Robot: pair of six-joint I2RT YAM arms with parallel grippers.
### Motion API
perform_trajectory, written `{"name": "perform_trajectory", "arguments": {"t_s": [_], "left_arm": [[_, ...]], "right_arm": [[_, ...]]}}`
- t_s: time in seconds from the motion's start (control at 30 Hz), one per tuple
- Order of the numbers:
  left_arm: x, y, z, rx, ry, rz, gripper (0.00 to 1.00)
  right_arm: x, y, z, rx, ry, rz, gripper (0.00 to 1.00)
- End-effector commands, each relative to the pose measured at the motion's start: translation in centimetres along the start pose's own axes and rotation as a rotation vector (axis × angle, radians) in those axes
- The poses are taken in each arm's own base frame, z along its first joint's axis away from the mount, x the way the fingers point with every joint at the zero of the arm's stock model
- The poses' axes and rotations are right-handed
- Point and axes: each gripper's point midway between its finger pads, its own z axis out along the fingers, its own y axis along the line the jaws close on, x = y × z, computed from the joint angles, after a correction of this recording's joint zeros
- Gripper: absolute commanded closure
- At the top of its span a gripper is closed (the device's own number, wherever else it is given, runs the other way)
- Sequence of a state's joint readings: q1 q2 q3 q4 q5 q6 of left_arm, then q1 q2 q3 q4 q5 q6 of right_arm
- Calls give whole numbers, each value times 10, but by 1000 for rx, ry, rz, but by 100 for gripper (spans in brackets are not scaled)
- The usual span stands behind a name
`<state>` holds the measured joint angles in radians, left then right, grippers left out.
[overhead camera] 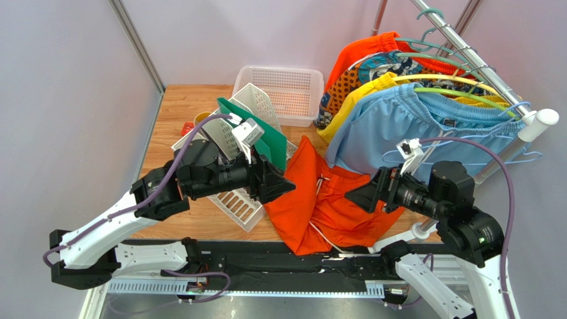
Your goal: Remove the shorts from the hanger
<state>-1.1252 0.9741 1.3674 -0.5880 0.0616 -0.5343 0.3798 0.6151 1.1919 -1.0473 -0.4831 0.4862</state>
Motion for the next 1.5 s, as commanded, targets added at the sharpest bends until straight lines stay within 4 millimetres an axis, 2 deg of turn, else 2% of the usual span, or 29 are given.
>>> {"name": "perform_trajectory", "arguments": {"t_s": [0.0, 0.03, 0.07, 0.13, 0.2, 0.27, 0.47, 0.5, 0.67, 0.73, 0.93, 0.97, 1.0, 1.03, 1.07, 1.13, 1.17, 1.3, 1.47], "left_arm": [[0, 5, -2, -31, -6, -10, 34], [-1, 6, -3, -40, -11, -12, 34], [-2, 7, -4, -42, -14, -15, 34], [-2, 7, -4, -48, -17, -17, 34], [-3, 8, -7, -51, -24, -19, 34], [-2, 8, -9, -53, -23, -21, 34], [4, 9, -23, -54, -23, -54, 35], [5, 14, -24, -78, -32, -63, 35], [21, 24, -37, -113, -16, -123, 35], [26, 27, -40, -128, -5, -143, 35], [29, 28, -48, -131, -4, -155, 35], [29, 27, -49, -130, -3, -152, 35], [29, 27, -50, -133, 6, -149, 35], [29, 27, -51, -133, 6, -148, 35], [28, 26, -53, -129, 7, -147, 35], [28, 25, -55, -126, 12, -142, 35], [29, 25, -56, -128, 15, -138, 35], [27, 25, -58, -131, 20, -119, 34], [24, 26, -58, -138, 24, -96, 33]], "right_arm": [[-11, -1, 16, 34, -14, -31, 7], [-5, 5, 19, 16, 9, -40, 7], [-4, -2, 27, 54, 18, -39, 6], [9, 8, 36, 36, 69, -56, 5], [13, 2, 49, 105, 74, -72, 3], [24, 6, 56, 135, 92, -87, 2], [56, -35, 97, 378, 101, 30, 0], [71, -44, 105, 422, 128, 25, 0], [95, -75, 126, 597, 124, -2, 0], [104, -80, 137, 629, 144, -44, 0], [124, -76, 172, 582, 182, -188, 0], [134, -81, 176, 586, 208, -201, 0], [136, -77, 185, 555, 195, -193, 0], [147, -85, 189, 554, 227, -216, 0], [149, -82, 197, 528, 219, -215, 0], [158, -89, 202, 527, 243, -259, 0], [166, -99, 206, 554, 262, -282, 0], [181, -119, 209, 589, 288, -331, 0], [199, -134, 207, 591, 294, -277, 5]]}}
